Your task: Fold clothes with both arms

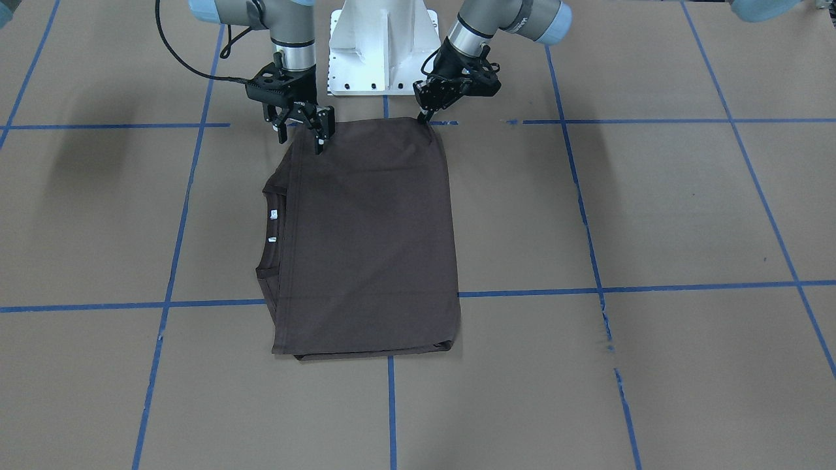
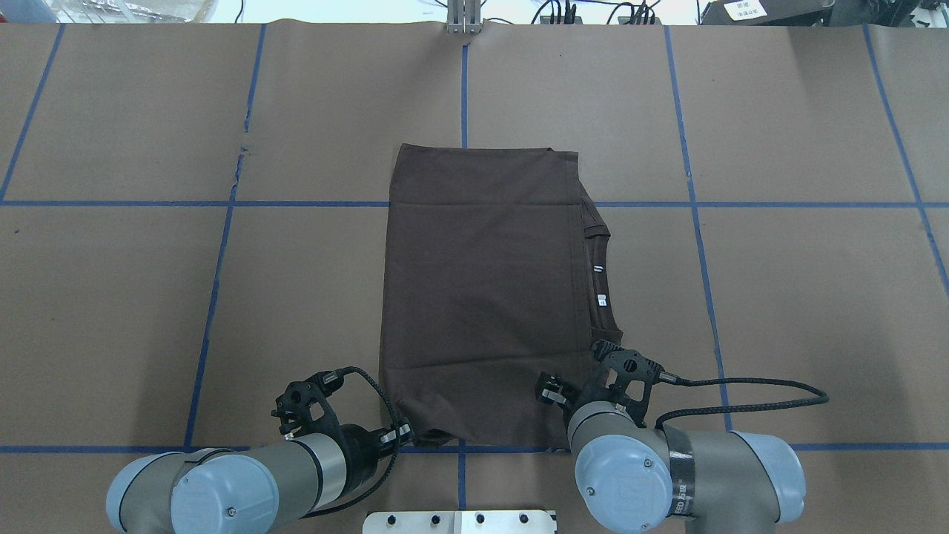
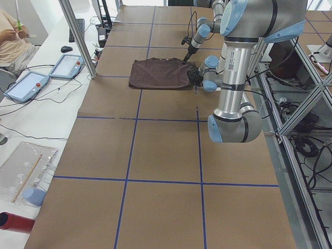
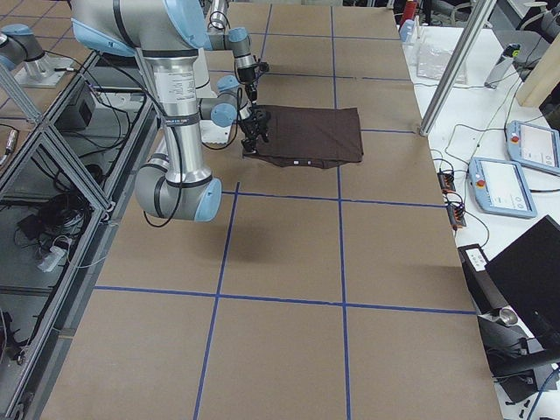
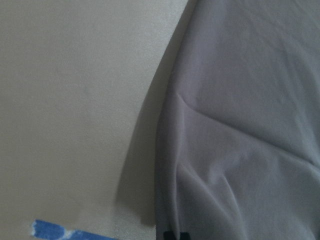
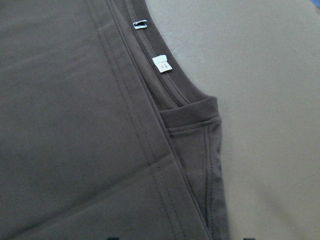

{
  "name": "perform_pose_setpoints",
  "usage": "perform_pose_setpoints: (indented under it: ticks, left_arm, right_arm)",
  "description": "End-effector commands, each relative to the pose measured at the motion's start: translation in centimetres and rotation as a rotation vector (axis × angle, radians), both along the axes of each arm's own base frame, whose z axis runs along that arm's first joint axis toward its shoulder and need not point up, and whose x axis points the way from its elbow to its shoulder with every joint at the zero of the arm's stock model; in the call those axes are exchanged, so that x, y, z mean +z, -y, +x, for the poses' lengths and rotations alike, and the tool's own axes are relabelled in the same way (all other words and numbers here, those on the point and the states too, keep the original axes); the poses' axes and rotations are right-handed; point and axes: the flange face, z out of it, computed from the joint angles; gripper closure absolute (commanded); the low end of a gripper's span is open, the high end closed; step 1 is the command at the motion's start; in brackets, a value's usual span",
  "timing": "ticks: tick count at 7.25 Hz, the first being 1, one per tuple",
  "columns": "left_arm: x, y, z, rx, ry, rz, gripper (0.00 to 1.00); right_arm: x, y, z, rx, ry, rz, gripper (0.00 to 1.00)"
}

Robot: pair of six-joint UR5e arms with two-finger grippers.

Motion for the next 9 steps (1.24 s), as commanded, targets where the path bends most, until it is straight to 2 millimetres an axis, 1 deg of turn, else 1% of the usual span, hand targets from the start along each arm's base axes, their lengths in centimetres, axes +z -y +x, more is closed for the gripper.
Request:
perform_pose_setpoints:
  ticks: [1, 2, 4, 5, 9]
  left_arm:
    - [0.0, 0.0, 0.0, 0.001, -0.001, 0.001, 1.0]
    - [-0.1, 0.0, 0.0, 0.001, -0.001, 0.001, 1.0]
    - [-0.1, 0.0, 0.0, 0.001, -0.003, 0.001, 1.0]
    - [-0.1, 0.0, 0.0, 0.001, -0.001, 0.001, 1.0]
    - [-0.4, 0.0, 0.0, 0.001, -0.008, 0.003, 1.0]
  right_arm:
    - [0.5, -0.3, -0.5, 0.006, -0.007, -0.006, 0.18]
    - [0.3, -0.4, -0.6, 0.004, -0.002, -0.006, 0.19]
    - [0.6, -0.7, -0.7, 0.006, -0.004, -0.012, 0.2]
    - [0.4, -0.8, -0.7, 0.004, -0.001, -0.011, 0.22]
    - [0.8, -1.3, -0.9, 0.002, -0.004, -0.017, 0.22]
